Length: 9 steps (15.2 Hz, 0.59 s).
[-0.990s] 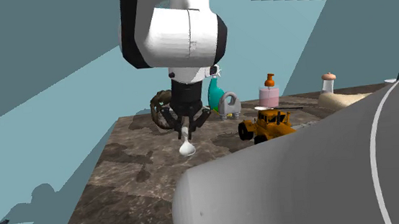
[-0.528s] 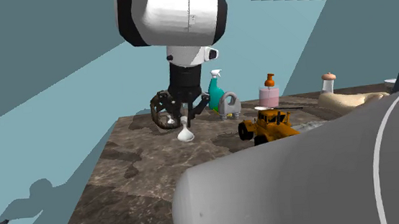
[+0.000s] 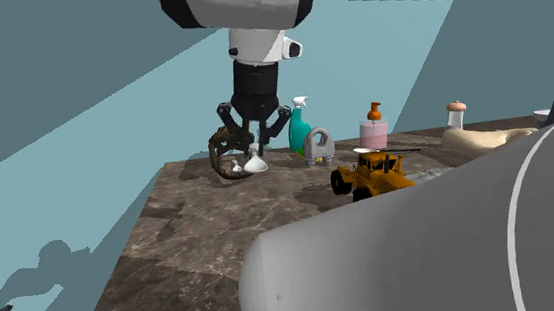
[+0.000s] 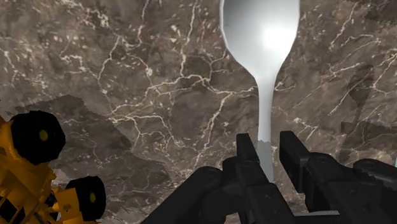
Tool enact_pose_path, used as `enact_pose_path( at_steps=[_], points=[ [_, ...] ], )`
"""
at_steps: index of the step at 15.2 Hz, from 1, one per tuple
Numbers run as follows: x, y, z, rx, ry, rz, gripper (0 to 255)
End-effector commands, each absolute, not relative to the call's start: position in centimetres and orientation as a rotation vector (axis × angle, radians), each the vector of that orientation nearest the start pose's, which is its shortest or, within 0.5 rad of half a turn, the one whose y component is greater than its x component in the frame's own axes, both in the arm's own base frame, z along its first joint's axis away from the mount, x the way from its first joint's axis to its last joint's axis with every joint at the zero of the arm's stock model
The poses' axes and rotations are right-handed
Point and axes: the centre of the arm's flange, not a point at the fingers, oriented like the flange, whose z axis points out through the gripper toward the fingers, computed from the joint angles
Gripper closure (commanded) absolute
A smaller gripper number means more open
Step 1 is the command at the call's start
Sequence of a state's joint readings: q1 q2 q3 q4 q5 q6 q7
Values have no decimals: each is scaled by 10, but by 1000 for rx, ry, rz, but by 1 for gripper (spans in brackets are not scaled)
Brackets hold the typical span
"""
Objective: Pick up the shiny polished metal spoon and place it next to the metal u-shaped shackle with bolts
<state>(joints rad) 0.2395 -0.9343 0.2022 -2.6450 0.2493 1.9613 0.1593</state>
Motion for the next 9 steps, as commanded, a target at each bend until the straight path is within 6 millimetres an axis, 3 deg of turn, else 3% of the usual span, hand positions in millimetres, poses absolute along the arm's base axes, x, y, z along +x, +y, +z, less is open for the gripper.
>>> enact_pose_path(
  at_steps=[1,4,9],
  points=[
    [264,152,539,-2976,-230,-322,255],
    [264,152,554,-2976,-230,-322,255],
    [316,111,554,-2976,-230,-322,255]
  ],
)
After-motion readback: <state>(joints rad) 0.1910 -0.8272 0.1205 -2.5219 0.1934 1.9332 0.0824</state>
